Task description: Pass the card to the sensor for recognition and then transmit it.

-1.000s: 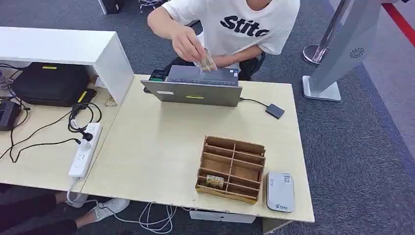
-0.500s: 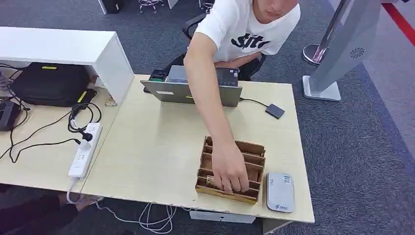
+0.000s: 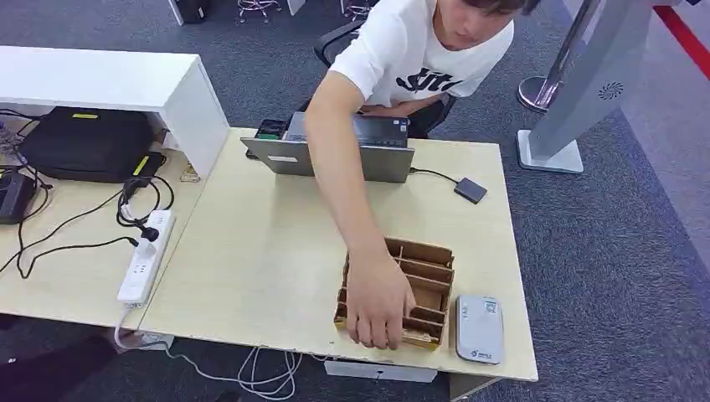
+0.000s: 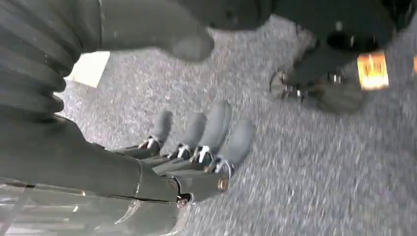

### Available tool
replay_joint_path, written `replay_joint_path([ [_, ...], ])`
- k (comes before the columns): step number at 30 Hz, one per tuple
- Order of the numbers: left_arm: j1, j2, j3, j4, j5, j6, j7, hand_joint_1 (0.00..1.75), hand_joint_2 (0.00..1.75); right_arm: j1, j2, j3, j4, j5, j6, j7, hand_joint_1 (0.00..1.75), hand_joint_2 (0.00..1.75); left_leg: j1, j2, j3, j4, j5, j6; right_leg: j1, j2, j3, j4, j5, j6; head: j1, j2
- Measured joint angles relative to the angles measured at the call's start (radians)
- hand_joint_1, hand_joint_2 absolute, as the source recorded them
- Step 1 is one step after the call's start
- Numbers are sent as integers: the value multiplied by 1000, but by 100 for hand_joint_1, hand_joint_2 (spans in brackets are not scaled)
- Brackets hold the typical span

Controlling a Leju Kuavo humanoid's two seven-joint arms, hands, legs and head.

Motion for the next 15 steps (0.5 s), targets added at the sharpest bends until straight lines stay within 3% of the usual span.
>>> replay_joint_path([
  [2,-4,-1,0,2,-9,0,9,173,175,2,0,0,3,0,39,29,175,175,0,0,0,0,0,0,0,0,0,0,0,0,0,0],
  [5,-9,-1,0,2,-21,3,12,138,175,7,0,0,7,5,63,104,173,175,0,0,0,0,0,0,0,0,0,0,0,0,0,0],
  [6,-11,-1,0,2,-25,3,10,86,175,8,0,2,8,14,62,124,68,175,0,0,0,0,0,0,0,0,0,0,0,0,0,0],
  [7,-12,-1,0,3,-26,3,7,86,175,8,0,5,10,22,61,139,68,175,0,0,0,0,0,0,0,0,0,0,0,0,0,0],
  [8,-13,-1,0,3,-26,3,6,38,175,9,0,7,10,26,58,147,0,175,0,0,0,0,0,0,0,0,0,0,0,0,0,0],
  [9,-13,-1,0,3,-26,5,5,0,175,10,0,8,10,36,42,150,0,175,0,0,0,0,0,0,0,0,0,0,0,0,0,0],
  [15,-10,-6,3,3,-5,24,23,0,175,13,0,27,10,84,-44,99,0,175,0,0,0,0,0,0,0,0,0,0,0,0,0,0],
])
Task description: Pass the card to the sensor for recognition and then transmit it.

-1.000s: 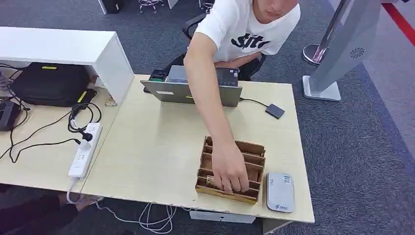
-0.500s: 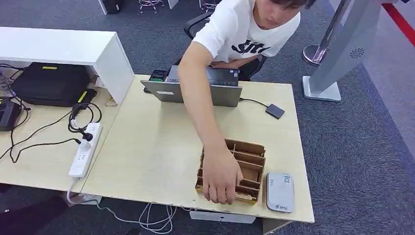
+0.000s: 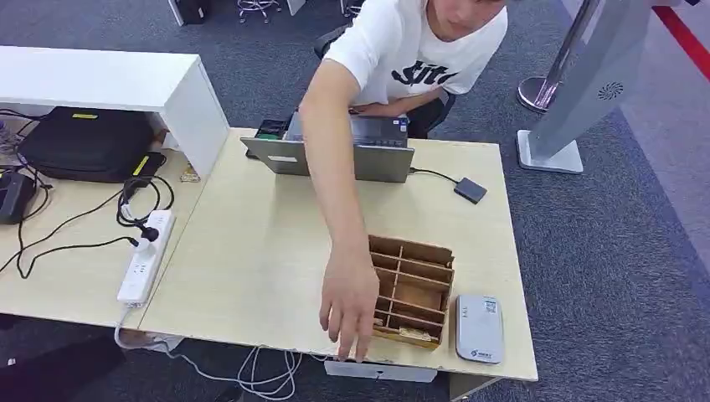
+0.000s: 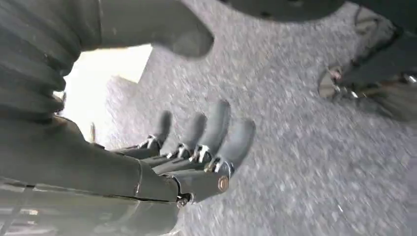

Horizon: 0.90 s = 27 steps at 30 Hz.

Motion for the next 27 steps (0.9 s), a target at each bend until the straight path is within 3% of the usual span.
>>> replay_joint_path([
  [5,2,-4,7,0,8,8,5,0,175,0,0,15,0,17,-24,-49,0,175,0,0,0,0,0,0,0,0,0,0,0,0,0,0],
  [6,2,-4,7,0,6,8,1,75,175,0,0,17,0,18,-20,-47,175,175,0,0,0,0,0,0,0,0,0,0,0,0,0,0],
  [7,2,-4,7,0,5,7,-3,175,175,0,0,18,0,18,-16,-44,175,175,0,0,0,0,0,0,0,0,0,0,0,0,0,0],
  [11,1,-4,7,0,-22,-40,-46,175,175,0,0,21,2,-12,69,0,175,175,0,0,0,0,0,0,0,0,0,0,0,0,0,0],
  [14,-6,-4,1,1,-49,-79,-34,175,175,0,-2,21,2,-10,129,31,173,175,0,0,0,0,0,0,0,0,0,0,0,0,0,0],
  [15,-7,-4,0,1,-54,-76,-25,162,175,0,-2,21,2,-7,127,34,150,175,0,0,0,0,0,0,0,0,0,0,0,0,0,0],
  [16,-6,-5,0,1,-56,-71,-18,141,175,0,-3,21,2,-7,123,33,30,175,0,0,0,0,0,0,0,1,0,0,0,0,0,0],
  [17,-6,-5,0,1,-57,-66,-14,136,175,0,-3,21,2,-5,118,32,7,175,0,1,0,0,0,0,0,1,0,0,0,0,0,0],
  [18,-6,-5,0,1,-56,-58,-13,9,175,0,-3,21,2,0,108,29,0,175,0,1,0,0,0,0,0,1,0,0,0,0,0,0],
  [19,-5,-4,0,1,-55,-53,-13,0,175,0,-3,21,2,5,97,26,0,175,0,0,0,0,0,0,0,0,0,0,0,0,0,0],
  [27,-1,-4,1,1,-36,-24,12,0,175,1,-3,21,2,42,22,3,0,175,0,0,0,0,0,0,0,0,0,0,0,0,0,0],
])
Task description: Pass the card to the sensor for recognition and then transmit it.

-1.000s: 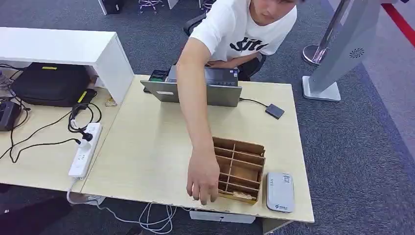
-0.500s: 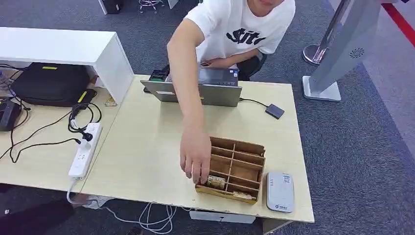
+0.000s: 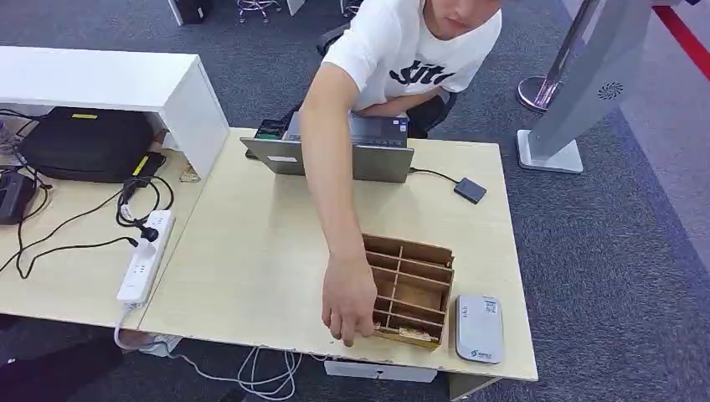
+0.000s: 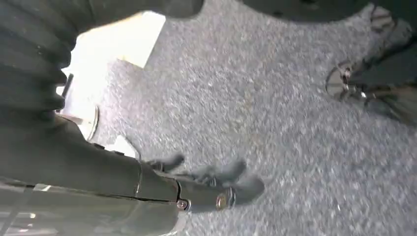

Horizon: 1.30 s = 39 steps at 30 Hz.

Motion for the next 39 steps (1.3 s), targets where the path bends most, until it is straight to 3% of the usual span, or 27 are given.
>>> replay_joint_path([
  [4,2,0,0,0,0,1,10,0,175,0,0,0,0,10,5,-8,7,175,0,0,0,0,0,0,0,0,0,0,0,0,0,0],
  [5,3,0,0,0,-1,0,12,14,175,0,0,0,0,10,10,-8,65,175,0,0,0,0,0,0,0,0,0,0,0,0,0,0],
  [6,3,0,0,0,-3,-1,11,175,175,0,0,0,0,10,15,-8,169,175,0,0,0,0,0,0,0,0,0,0,0,0,0,0],
  [8,3,0,0,0,-10,-11,1,175,175,0,0,0,0,6,43,-6,169,175,0,0,0,0,0,0,0,0,0,0,0,0,0,0],
  [10,3,0,0,0,-15,-21,-12,168,175,0,0,0,0,6,66,0,159,175,0,0,0,0,0,0,0,0,0,0,0,0,0,0],
  [12,3,0,0,0,-19,-22,-18,150,175,0,0,0,0,7,78,3,152,175,0,0,0,0,0,0,0,0,0,0,0,0,0,0],
  [13,3,0,0,0,-20,-22,-18,147,175,0,0,0,0,8,80,6,141,175,0,0,0,0,0,0,0,0,0,0,0,0,0,0],
  [14,3,0,0,0,-21,-21,-18,143,175,0,0,0,0,10,80,6,117,175,0,0,0,0,0,0,0,0,0,0,0,0,0,0],
  [15,3,0,0,0,-21,-20,-18,143,175,0,0,0,0,10,79,7,117,175,0,0,0,0,0,0,0,0,0,0,0,0,0,0],
  [16,3,0,0,0,-21,-20,-18,120,175,0,0,0,0,10,77,9,0,175,0,0,0,0,0,0,0,0,0,0,0,0,0,0],
  [17,3,0,0,0,-21,-19,-18,77,175,0,0,0,0,11,77,9,0,175,0,0,0,0,0,0,0,0,0,0,0,0,0,0],
  [18,3,0,0,0,-21,-19,-18,77,175,0,0,0,0,12,74,9,0,175,0,0,0,0,0,0,0,0,0,0,0,0,0,0],
  [19,3,0,0,0,-21,-19,-18,0,175,0,0,0,0,15,68,10,0,175,0,0,0,0,0,0,0,0,0,0,0,0,0,0],
  [25,3,0,0,0,-15,-19,-6,0,175,0,0,0,0,31,43,13,0,175,0,0,0,0,0,0,0,0,0,0,0,0,0,0],
  [26,4,0,0,0,-14,-18,-6,10,175,0,0,0,0,33,42,13,10,175,0,0,0,0,0,0,0,0,0,0,0,0,0,0],
  [27,4,0,0,0,-13,-18,-5,147,175,0,0,0,0,35,42,13,112,175,0,0,0,0,0,0,0,0,0,0,0,0,0,0],
  [28,4,0,0,0,-13,-20,-5,157,175,0,0,0,0,38,47,12,145,175,0,0,0,0,0,0,0,0,0,0,0,0,0,0],
  [30,4,0,0,0,-13,-27,-6,155,175,0,0,0,0,45,62,8,140,175,0,0,0,0,0,0,0,0,0,0,0,0,0,0],
  [31,3,0,1,0,-13,-29,-7,157,175,0,0,0,0,50,69,5,91,175,0,0,0,0,0,0,0,0,0,0,0,0,0,0],
  [32,3,0,1,0,-13,-30,-7,145,175,0,0,0,0,52,74,3,44,175,0,0,0,0,0,0,0,0,0,0,0,0,0,0],
  [33,3,0,2,0,-13,-30,-7,133,175,0,0,0,0,53,76,2,12,175,0,0,0,0,0,0,0,0,0,0,0,0,0,0],
  [34,3,0,2,0,-12,-30,-7,138,175,1,0,0,0,54,77,2,0,175,0,0,0,0,0,0,0,0,0,0,0,0,0,0],
  [36,3,0,3,0,-8,-29,-7,136,175,1,0,0,0,63,71,2,0,175,0,0,0,0,0,0,0,0,0,0,0,0,0,0],
  [37,3,0,3,0,-5,-28,-7,12,175,1,0,0,0,66,65,2,0,175,0,0,0,0,0,0,0,0,0,0,0,0,0,0],
  [38,3,0,5,0,-1,-27,-7,0,175,1,0,0,0,71,60,2,0,175,0,0,0,0,0,0,0,0,0,0,0,0,0,0],
  [39,3,0,6,0,0,-27,-6,0,175,1,0,0,0,73,58,2,0,175,0,0,0,0,0,0,0,0,0,0,0,0,0,0],
])
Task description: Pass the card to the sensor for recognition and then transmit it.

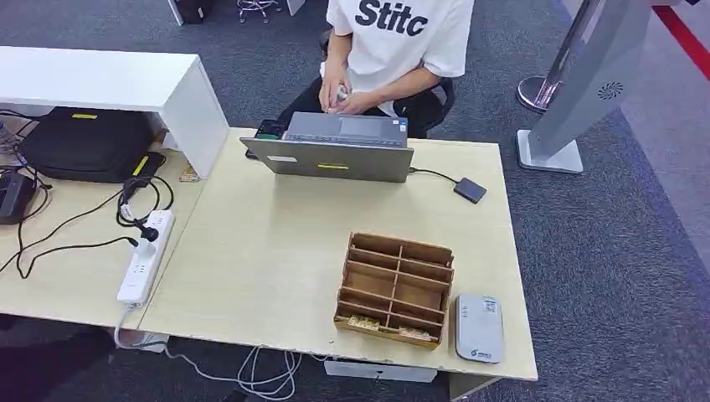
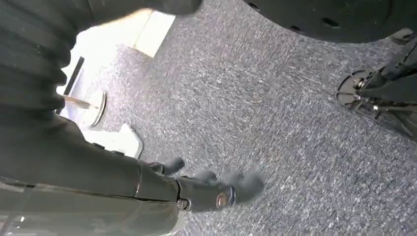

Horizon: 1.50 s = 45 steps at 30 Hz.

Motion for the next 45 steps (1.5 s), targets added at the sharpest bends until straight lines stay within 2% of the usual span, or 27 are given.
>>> replay_joint_path([
  [9,0,0,16,0,8,9,8,0,175,3,0,0,0,15,-16,0,0,175,0,0,0,0,0,0,0,0,0,0,0,0,0,0],
  [10,0,0,17,0,8,8,8,94,175,3,0,0,0,15,-14,0,61,175,0,0,0,0,0,0,0,0,0,0,0,0,0,0],
  [11,0,0,17,0,8,7,8,157,175,3,0,0,0,16,-8,-1,129,175,0,0,0,0,0,0,0,0,0,0,0,0,0,0],
  [12,0,0,18,0,8,5,8,152,175,4,0,0,0,19,-4,-2,103,175,0,0,0,0,0,0,0,0,0,0,0,0,0,0],
  [13,0,0,19,0,8,2,8,138,175,4,0,0,0,21,2,-3,47,175,0,0,0,0,0,0,0,0,0,0,0,0,0,0],
  [14,0,0,21,0,10,-2,7,124,175,4,0,0,0,23,8,-4,24,175,0,0,0,0,0,0,0,0,0,0,0,0,0,0],
  [19,0,0,23,0,17,2,7,124,175,4,0,0,0,34,6,-5,24,175,0,0,0,0,0,0,0,0,0,0,0,0,0,0],
  [20,0,0,23,0,17,3,7,0,175,4,0,0,0,35,6,-5,0,175,0,0,0,0,0,0,0,0,0,0,0,0,0,0],
  [25,0,0,30,0,23,11,17,0,175,5,0,0,0,47,-8,-5,0,175,0,0,0,0,0,0,0,0,0,0,0,0,0,0],
  [26,0,0,32,0,23,13,21,30,175,5,0,0,0,52,-12,-5,16,175,0,0,0,0,0,0,0,0,0,0,0,0,0,0],
  [27,0,0,34,0,23,15,21,141,175,5,0,0,0,53,-8,-5,129,175,0,0,0,0,0,0,0,0,0,0,0,0,0,0],
  [28,0,0,36,0,23,14,21,141,175,5,0,0,0,53,-2,-7,124,175,0,0,0,0,0,0,0,0,0,0,0,0,0,0],
  [29,0,0,39,0,23,6,21,16,175,5,0,0,0,55,7,-9,3,175,0,0,0,0,0,0,0,0,0,0,0,0,0,0],
  [30,0,0,39,0,23,4,20,0,175,5,0,0,0,57,11,-11,0,175,0,0,0,0,0,0,0,0,0,0,0,0,0,0],
  [32,0,0,40,0,23,1,19,0,175,5,0,0,0,61,16,-11,0,175,0,0,0,0,0,0,0,0,0,0,0,0,0,0],
  [33,0,0,41,0,23,3,19,5,175,5,0,0,0,63,14,-11,103,175,0,0,0,0,0,0,0,0,0,0,0,0,0,0],
  [34,0,0,42,0,23,6,19,28,175,5,0,0,0,64,11,-11,99,175,0,0,0,0,0,0,0,0,0,0,0,0,0,0],
  [35,0,0,42,0,23,6,19,14,175,5,0,0,0,66,12,-11,2,175,0,0,0,0,0,0,0,0,0,0,0,0,0,0],
  [36,0,0,42,0,22,5,19,0,175,5,0,0,0,68,14,-11,0,175,0,0,0,0,0,0,0,0,0,0,0,0,0,0],
  [37,0,0,43,0,21,3,19,0,175,5,0,0,0,69,15,-11,0,175,0,0,0,0,0,0,0,0,0,0,0,0,0,0],
  [38,0,0,43,0,21,2,19,0,175,5,0,0,0,70,16,-11,24,175,0,0,0,0,0,0,0,0,0,0,0,0,0,0],
  [39,0,0,44,0,20,2,19,131,175,5,0,0,0,72,16,-11,138,175,0,0,0,0,0,0,0,0,0,0,0,0,0,0],
  [40,0,0,45,0,19,2,19,115,175,5,0,0,0,72,16,-11,68,175,0,0,0,0,0,0,0,0,0,0,0,0,0,0],
  [41,0,0,46,0,18,3,19,0,175,5,0,0,0,72,19,-11,0,175,0,0,0,0,0,0,0,0,0,0,0,0,0,0],
  [43,0,0,47,1,17,3,19,0,175,5,0,-1,0,75,24,-11,0,175,0,0,0,0,0,0,0,0,0,0,0,0,0,0],
  [44,0,0,47,1,17,0,19,0,175,5,0,-1,0,77,24,-11,7,175,0,0,0,0,0,0,0,0,0,0,0,0,0,0],
  [45,0,0,47,1,17,1,19,5,175,5,0,-1,0,79,23,-11,103,175,0,0,0,0,0,0,0,0,0,0,0,0,0,0],
])
